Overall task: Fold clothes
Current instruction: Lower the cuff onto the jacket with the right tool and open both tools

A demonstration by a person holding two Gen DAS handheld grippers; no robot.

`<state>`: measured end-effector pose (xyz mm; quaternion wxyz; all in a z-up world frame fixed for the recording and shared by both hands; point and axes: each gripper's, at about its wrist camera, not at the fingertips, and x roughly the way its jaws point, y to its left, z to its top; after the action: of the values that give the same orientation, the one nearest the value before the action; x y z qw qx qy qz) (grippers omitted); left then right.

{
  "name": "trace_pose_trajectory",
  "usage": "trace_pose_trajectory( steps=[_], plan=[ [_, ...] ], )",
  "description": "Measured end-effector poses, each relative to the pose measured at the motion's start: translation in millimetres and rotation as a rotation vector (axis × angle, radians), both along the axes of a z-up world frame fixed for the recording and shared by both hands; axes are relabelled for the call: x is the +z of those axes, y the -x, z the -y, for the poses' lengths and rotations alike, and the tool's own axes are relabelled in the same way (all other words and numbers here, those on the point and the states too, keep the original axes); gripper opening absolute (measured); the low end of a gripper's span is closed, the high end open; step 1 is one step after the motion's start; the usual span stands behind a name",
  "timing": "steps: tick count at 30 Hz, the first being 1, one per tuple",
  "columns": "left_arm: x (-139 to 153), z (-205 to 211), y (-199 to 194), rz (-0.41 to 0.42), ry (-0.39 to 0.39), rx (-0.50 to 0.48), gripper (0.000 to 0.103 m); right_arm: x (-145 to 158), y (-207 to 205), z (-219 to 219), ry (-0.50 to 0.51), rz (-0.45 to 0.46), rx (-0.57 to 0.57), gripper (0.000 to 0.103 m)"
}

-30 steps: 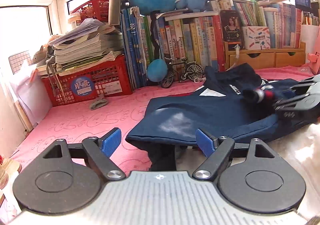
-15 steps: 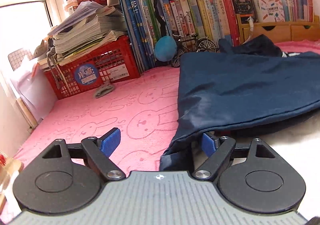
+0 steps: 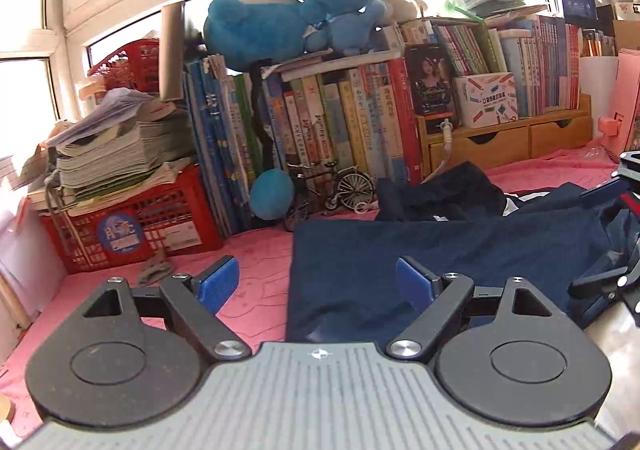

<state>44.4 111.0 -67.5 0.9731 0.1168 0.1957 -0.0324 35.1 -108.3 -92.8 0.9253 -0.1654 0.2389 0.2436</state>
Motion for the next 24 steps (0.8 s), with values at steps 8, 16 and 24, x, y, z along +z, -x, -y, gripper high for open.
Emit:
trace_pose_trajectory(
  steps=[8, 16, 24],
  plan=[
    [-60, -29, -38, -0.16, -0.128, 0.201, 0.075, -31, -43, 29, 0.077, -0.133, 0.005, 0.103],
    [-26, -65, -31, -0.116, -0.073, 0.316, 0.063, -54, -62, 31, -0.018, -0.153, 0.059, 0.103],
    [-29, 42, -76, -0.124, -0.168, -0.111, 0.066, -55, -80, 32, -0.084, -0.235, 0.062, 0.103]
  ],
)
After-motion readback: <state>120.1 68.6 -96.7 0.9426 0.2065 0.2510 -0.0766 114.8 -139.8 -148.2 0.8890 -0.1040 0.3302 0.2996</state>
